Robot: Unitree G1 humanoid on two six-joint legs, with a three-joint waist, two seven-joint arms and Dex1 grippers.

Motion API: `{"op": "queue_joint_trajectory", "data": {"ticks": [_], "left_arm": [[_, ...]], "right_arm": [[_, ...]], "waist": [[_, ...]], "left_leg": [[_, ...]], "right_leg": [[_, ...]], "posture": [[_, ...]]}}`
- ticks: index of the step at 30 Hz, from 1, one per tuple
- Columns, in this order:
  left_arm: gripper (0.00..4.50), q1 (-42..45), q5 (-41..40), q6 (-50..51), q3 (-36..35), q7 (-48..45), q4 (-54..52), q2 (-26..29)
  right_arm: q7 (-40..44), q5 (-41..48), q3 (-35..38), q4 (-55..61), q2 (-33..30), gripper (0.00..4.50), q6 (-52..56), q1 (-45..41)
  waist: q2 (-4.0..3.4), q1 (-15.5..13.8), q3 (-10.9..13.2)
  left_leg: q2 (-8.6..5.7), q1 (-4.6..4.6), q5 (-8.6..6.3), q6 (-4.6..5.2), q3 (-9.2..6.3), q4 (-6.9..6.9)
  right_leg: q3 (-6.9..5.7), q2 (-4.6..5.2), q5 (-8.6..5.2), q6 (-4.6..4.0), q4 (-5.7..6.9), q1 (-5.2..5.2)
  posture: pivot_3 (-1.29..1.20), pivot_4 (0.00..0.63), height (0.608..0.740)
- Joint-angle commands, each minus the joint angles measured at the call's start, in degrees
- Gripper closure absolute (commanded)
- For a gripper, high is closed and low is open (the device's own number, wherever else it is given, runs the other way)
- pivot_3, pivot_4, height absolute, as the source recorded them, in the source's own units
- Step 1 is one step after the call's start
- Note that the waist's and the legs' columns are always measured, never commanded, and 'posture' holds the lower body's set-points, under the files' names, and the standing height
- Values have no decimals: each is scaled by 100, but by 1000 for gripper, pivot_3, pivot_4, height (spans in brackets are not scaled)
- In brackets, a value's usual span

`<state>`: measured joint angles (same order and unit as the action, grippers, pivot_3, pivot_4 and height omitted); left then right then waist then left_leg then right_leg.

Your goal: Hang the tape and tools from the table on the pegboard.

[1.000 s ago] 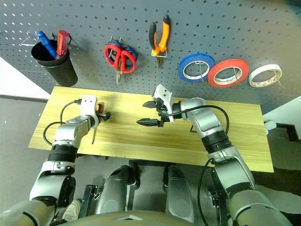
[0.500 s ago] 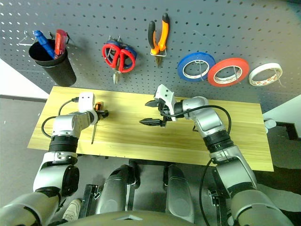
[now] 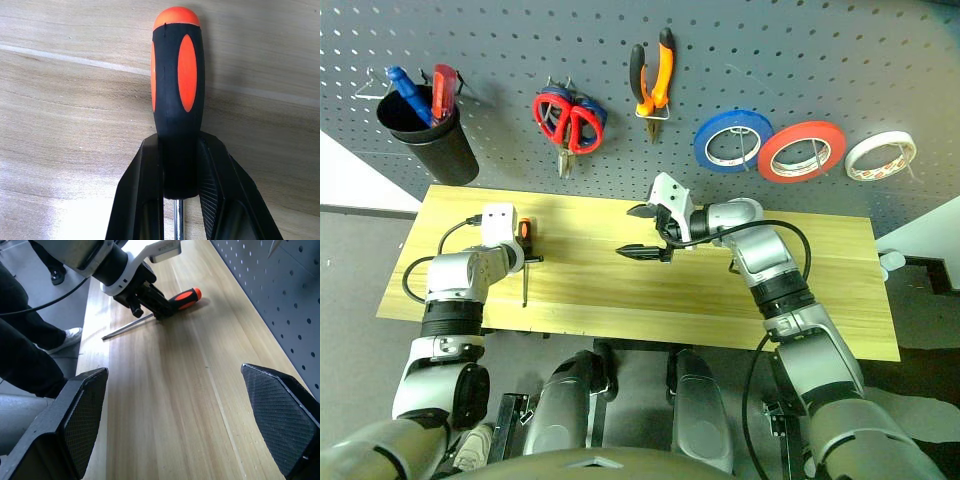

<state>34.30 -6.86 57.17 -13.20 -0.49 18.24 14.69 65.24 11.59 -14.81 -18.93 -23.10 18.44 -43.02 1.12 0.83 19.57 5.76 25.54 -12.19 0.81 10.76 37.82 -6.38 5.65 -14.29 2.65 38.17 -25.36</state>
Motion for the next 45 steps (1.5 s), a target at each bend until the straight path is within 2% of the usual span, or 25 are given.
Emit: {"op": "queue_joint_trajectory", "data": {"ticks": [1,11,15,25,31,38,42,45], "left_arm": [[3969,-280,17,203,131,-114,-193,76],[3969,-1186,-42,735,411,-463,-2370,352],[3969,-1405,-64,903,431,-560,-3150,506],[3969,-1635,-170,1495,501,-712,-4822,753],[3969,-1586,-149,1429,549,-740,-5358,888],[3969,-1444,-375,1340,279,-847,-5830,749],[3969,-1180,-374,1113,245,-998,-5830,1061],[3969,-781,-449,1091,106,-1011,-5794,1081]], "right_arm": [[170,187,207,146,-12,0,-89,-47],[573,696,512,463,-126,0,393,-91],[691,883,632,654,-188,0,526,-31],[949,1343,926,1012,-476,0,750,-62],[830,1590,1187,1288,-583,0,900,-128],[835,1790,1350,1343,-738,0,1094,-354],[801,1785,1352,1277,-758,0,1052,-518],[804,1790,1368,1235,-747,0,1012,-609]], "waist": [[0,15,0],[7,2,-4],[11,-25,-10],[59,-16,-110],[78,-16,-362],[82,-4,-630],[85,2,-791],[79,1,-871]], "left_leg": [[0,1,0,0,1,-1],[-6,36,30,-37,3,-33],[-8,101,50,-50,-2,-35],[-27,104,52,-50,-1,-34],[-29,107,56,-51,-2,-34],[-27,106,55,-50,-4,-16],[-24,106,55,-50,-4,-13],[-22,105,55,-50,-3,-12]], "right_leg": [[0,0,0,0,-1,-1],[-2,-4,0,1,-16,-34],[-9,-11,3,0,-7,-102],[-11,-15,9,9,-10,-100],[-14,-17,10,8,-12,-99],[-15,-21,16,0,-11,-92],[-15,-28,16,0,-10,-92],[-16,-33,16,0,-10,-88]], "posture": [[4,325,730],[21,272,730],[34,249,730],[44,166,730],[37,115,730],[25,71,730],[24,51,730],[23,37,730]]}}
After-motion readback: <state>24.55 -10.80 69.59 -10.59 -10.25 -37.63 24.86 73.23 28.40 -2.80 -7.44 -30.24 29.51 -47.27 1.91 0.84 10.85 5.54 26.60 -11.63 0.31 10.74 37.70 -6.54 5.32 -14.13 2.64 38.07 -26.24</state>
